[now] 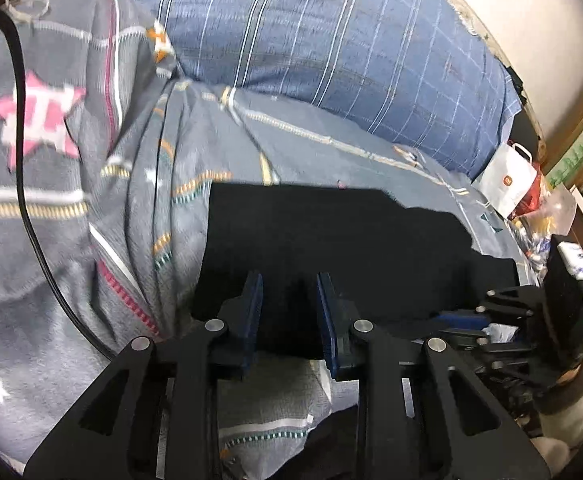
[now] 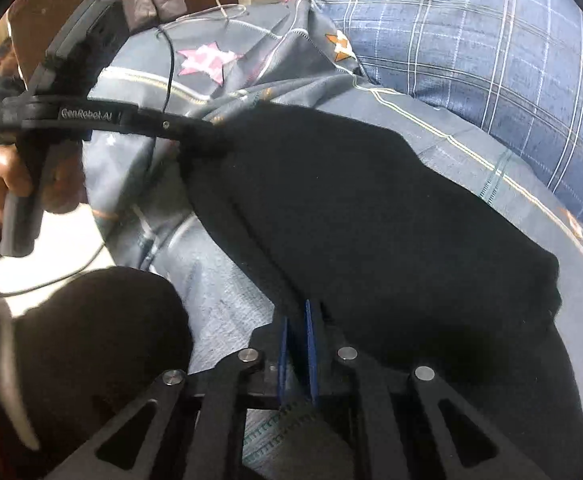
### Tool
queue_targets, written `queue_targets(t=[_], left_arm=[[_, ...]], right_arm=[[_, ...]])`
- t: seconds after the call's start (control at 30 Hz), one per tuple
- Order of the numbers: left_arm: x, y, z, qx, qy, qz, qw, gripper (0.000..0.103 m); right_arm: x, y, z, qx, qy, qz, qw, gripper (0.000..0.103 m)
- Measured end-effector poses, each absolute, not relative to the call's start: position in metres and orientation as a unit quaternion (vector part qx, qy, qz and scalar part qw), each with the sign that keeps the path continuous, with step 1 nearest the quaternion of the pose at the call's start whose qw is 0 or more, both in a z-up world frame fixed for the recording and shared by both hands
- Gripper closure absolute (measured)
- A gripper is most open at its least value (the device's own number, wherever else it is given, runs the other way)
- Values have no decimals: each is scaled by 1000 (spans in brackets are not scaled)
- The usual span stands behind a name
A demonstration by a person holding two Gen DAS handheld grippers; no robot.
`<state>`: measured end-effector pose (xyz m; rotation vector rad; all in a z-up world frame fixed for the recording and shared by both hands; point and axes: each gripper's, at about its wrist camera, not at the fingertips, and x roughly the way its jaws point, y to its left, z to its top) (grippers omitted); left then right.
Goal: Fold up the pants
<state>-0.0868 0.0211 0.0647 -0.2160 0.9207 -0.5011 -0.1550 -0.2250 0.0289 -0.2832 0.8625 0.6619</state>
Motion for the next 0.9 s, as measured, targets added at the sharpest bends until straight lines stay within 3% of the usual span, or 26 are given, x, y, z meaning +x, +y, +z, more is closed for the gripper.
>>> queue_targets(t=[0.03,0.13,0.43,0.47,0.5,0.7,0.9], left_arm=[[-88,20,70,-97,432,-241,864,77],[-85,13,80,-98,416,-251,869,54],[-67,-24,52,-71,445,-244,859,53],[-67,-23,47,-68,448,-240,858,54],[-69,-23,44,-65,445,-239,860,54],[-77,-21,37,-55,424,-250,869,53],[-79,-28,40,-42,429,-238,870,53]], right_arm=[[-159,-232,37,-121,399,318,851,89],[-164,-259,56,-96,371,278,881,71],[-86,-325,42,38,385,97,917,69],[-76,-328,34,61,393,101,912,75],[-71,-329,32,73,392,112,910,91],[-76,-323,40,24,360,94,928,94],[-71,-335,29,68,364,81,925,93]])
